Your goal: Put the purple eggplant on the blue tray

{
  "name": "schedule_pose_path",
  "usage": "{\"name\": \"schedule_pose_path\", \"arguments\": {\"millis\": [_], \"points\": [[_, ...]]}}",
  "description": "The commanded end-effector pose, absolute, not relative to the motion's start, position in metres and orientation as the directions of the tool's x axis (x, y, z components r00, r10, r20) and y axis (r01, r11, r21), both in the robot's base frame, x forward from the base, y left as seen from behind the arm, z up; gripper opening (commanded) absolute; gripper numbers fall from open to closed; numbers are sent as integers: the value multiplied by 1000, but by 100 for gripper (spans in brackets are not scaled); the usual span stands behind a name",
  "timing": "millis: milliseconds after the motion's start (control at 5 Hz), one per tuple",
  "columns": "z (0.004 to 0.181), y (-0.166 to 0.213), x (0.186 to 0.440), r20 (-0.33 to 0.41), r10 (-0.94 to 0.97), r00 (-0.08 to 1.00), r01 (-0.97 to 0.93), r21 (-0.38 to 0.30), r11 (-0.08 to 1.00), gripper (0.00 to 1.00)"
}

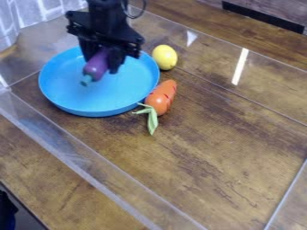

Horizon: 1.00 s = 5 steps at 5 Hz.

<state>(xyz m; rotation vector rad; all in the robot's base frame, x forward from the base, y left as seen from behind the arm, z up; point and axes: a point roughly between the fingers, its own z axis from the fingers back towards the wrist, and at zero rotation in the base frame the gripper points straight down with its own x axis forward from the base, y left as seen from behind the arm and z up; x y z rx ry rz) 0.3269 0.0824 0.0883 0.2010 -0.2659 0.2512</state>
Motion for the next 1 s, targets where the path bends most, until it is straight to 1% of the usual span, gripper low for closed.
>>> {"name": "schedule_pose_path", "arguments": {"millis": [0, 600, 800], "points": [[104, 98, 336, 321, 203, 925, -265, 164, 950, 0], [91, 91, 328, 290, 258, 922, -314, 167, 935, 0], [87, 84, 332, 280, 282, 918, -336, 168, 927, 0]]}}
